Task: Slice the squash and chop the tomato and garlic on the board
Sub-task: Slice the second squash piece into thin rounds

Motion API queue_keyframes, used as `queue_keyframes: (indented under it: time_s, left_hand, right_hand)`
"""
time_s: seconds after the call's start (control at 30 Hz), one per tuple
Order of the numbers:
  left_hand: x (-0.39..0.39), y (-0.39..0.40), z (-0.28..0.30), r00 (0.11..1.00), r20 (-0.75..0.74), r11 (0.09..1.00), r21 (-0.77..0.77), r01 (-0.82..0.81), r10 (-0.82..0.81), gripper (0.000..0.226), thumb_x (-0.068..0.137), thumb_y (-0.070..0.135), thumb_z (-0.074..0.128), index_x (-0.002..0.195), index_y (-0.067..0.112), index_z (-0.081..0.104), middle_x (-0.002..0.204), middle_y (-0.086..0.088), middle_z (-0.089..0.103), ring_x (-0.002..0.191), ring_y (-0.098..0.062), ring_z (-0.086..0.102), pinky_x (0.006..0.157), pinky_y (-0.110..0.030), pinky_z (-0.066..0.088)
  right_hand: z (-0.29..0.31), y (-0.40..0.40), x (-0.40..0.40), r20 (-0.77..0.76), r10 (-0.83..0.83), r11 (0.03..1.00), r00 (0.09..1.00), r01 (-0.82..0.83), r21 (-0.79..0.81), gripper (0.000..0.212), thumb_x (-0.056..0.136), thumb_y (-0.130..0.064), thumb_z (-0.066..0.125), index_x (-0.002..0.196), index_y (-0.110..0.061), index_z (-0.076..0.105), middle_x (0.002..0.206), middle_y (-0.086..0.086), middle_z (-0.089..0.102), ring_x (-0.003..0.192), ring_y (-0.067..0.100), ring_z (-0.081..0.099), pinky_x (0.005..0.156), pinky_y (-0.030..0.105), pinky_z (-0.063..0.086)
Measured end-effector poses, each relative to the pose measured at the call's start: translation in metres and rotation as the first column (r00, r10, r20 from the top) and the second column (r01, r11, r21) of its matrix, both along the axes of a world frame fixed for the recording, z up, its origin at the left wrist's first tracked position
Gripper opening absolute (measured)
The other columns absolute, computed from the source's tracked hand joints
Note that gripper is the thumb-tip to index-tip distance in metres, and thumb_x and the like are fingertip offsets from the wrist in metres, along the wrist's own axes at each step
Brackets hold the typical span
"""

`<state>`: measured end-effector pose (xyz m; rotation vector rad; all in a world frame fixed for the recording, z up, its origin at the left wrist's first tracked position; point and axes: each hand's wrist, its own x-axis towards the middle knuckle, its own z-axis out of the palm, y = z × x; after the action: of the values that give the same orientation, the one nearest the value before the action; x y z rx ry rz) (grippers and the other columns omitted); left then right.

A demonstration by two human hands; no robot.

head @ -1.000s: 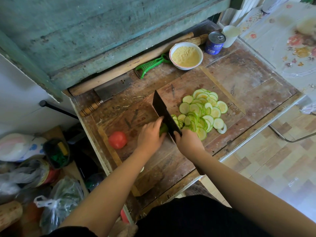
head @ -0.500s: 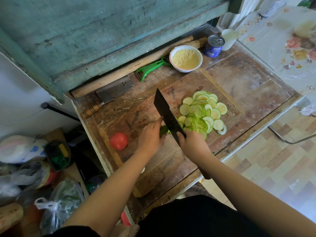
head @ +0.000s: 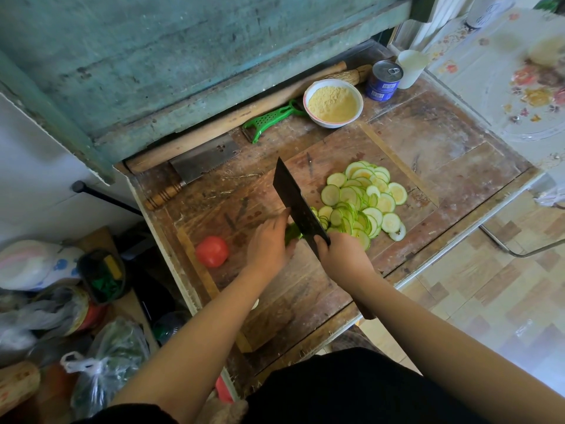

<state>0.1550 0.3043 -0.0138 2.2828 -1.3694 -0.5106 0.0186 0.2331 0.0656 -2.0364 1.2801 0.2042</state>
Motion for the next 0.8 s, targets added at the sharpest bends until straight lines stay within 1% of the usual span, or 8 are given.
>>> queue_keyframes:
  time_s: [0.13, 0.27, 0.33, 0.4, 0.47, 0.6, 0.8]
  left_hand:
    - [0.001, 0.0, 0.0, 1.0, -0.007, 1.0, 0.0, -0.004, 0.004, 0.064, 0.085, 0.028, 0.065, 0.141, 0.015, 0.037, 0.12, -0.008, 0.059, 0.112, -0.027, 0.054, 0.091, -0.038, 0.046]
    - [0.0, 0.001, 0.001, 1.0, -0.007, 1.0, -0.009, -0.011, 0.011, 0.066, 0.085, 0.027, 0.065, 0.143, 0.014, 0.036, 0.122, -0.011, 0.058, 0.114, -0.028, 0.053, 0.094, -0.039, 0.045]
    - [-0.001, 0.001, 0.001, 1.0, -0.02, 1.0, -0.015, -0.015, 0.015, 0.066, 0.085, 0.027, 0.066, 0.143, 0.015, 0.036, 0.121, -0.009, 0.059, 0.114, -0.027, 0.053, 0.092, -0.038, 0.046]
    - [-0.001, 0.0, 0.002, 1.0, -0.02, 1.0, -0.019, -0.015, 0.015, 0.066, 0.084, 0.027, 0.066, 0.142, 0.015, 0.037, 0.119, -0.008, 0.06, 0.112, -0.026, 0.054, 0.091, -0.038, 0.046]
    - [0.0, -0.001, 0.002, 1.0, -0.009, 1.0, -0.018, -0.021, 0.021, 0.065, 0.085, 0.028, 0.065, 0.142, 0.016, 0.037, 0.117, -0.006, 0.061, 0.111, -0.025, 0.055, 0.091, -0.036, 0.045]
    - [-0.003, 0.0, 0.002, 0.999, -0.013, 0.999, -0.032, -0.031, 0.031, 0.066, 0.086, 0.029, 0.064, 0.143, 0.017, 0.034, 0.116, -0.005, 0.062, 0.109, -0.024, 0.055, 0.09, -0.036, 0.045]
    - [-0.002, 0.0, 0.001, 1.0, -0.007, 0.999, -0.024, -0.028, 0.028, 0.066, 0.085, 0.029, 0.064, 0.143, 0.016, 0.035, 0.117, -0.005, 0.062, 0.11, -0.024, 0.055, 0.089, -0.037, 0.046]
  right_hand:
    - [-0.009, 0.001, 0.011, -0.029, -0.01, 0.999, 1.0, 0.011, 0.043, 0.032, 0.1, -0.033, 0.038, 0.081, -0.012, 0.051, 0.064, 0.0, 0.047, 0.064, 0.025, 0.051, 0.049, 0.028, 0.033]
    - [-0.014, -0.004, 0.018, -0.049, -0.022, 0.998, 0.999, 0.024, 0.051, 0.031, 0.1, -0.034, 0.038, 0.082, -0.012, 0.05, 0.071, 0.003, 0.05, 0.069, 0.026, 0.05, 0.059, 0.029, 0.037]
    - [-0.014, -0.004, 0.015, -0.024, -0.029, 0.999, 0.999, 0.03, 0.044, 0.031, 0.1, -0.034, 0.039, 0.081, -0.013, 0.05, 0.07, 0.002, 0.051, 0.067, 0.025, 0.051, 0.058, 0.029, 0.038]
    - [-0.01, -0.002, 0.009, 0.015, -0.03, 0.999, 0.999, 0.029, 0.024, 0.034, 0.1, -0.033, 0.039, 0.073, -0.014, 0.047, 0.065, 0.0, 0.049, 0.063, 0.025, 0.051, 0.053, 0.028, 0.035]
    - [-0.006, 0.0, 0.003, 0.05, -0.032, 0.999, 0.998, 0.031, 0.013, 0.037, 0.1, -0.033, 0.04, 0.066, -0.018, 0.042, 0.061, -0.001, 0.049, 0.059, 0.023, 0.05, 0.047, 0.028, 0.032]
    - [0.002, 0.0, -0.005, 0.056, -0.024, 1.0, 0.998, 0.024, 0.006, 0.03, 0.1, -0.033, 0.04, 0.078, -0.015, 0.049, 0.06, -0.001, 0.05, 0.054, 0.019, 0.049, 0.045, 0.027, 0.032]
    - [0.002, 0.001, -0.003, 0.042, -0.009, 1.0, 0.999, 0.009, 0.005, 0.029, 0.1, -0.033, 0.04, 0.078, -0.015, 0.048, 0.061, -0.002, 0.049, 0.053, 0.016, 0.047, 0.044, 0.026, 0.032]
